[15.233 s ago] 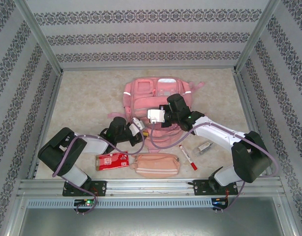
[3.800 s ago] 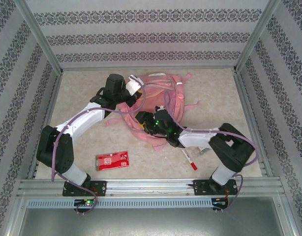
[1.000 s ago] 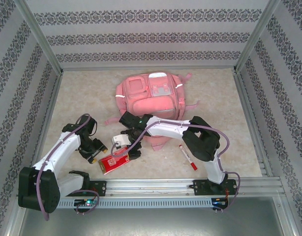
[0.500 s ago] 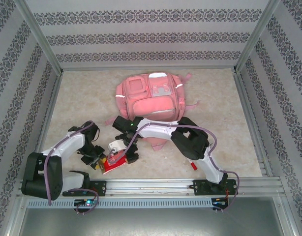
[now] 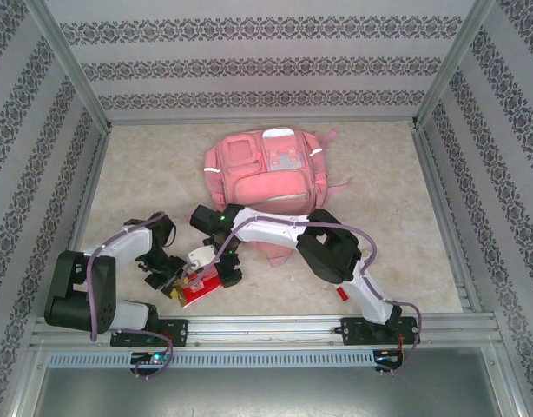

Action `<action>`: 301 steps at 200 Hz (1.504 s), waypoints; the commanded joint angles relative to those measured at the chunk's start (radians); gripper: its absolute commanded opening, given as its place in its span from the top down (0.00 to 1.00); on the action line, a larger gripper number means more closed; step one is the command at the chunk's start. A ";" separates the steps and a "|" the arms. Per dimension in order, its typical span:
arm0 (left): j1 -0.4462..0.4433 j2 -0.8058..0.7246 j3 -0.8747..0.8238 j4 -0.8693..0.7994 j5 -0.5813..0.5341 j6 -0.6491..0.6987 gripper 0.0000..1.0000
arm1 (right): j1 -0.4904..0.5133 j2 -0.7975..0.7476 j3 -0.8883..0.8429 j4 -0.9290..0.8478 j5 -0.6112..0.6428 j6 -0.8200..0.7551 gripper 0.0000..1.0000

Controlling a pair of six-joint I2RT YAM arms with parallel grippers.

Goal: Pack the student bag

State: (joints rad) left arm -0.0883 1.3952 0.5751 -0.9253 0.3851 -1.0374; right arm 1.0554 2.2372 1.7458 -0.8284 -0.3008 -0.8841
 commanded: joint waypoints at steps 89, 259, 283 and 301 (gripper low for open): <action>0.024 0.057 -0.078 0.228 0.015 0.086 0.71 | -0.062 -0.403 -0.301 0.202 -0.007 1.646 0.21; 0.045 0.037 -0.115 0.296 0.093 0.129 0.72 | -0.043 -0.220 -0.506 0.703 -0.359 1.913 0.32; 0.045 0.017 -0.112 0.282 0.109 0.127 0.72 | -0.048 -0.264 -0.563 0.847 -0.391 1.946 0.41; 0.045 -0.018 -0.106 0.253 0.122 0.132 0.71 | -0.052 -0.283 -0.599 0.901 -0.390 1.956 0.56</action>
State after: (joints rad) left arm -0.0307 1.3643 0.5457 -0.9161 0.4454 -0.9295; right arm 0.9928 1.9953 1.1851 -0.1223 -0.6273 1.0309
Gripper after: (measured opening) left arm 0.286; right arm 0.535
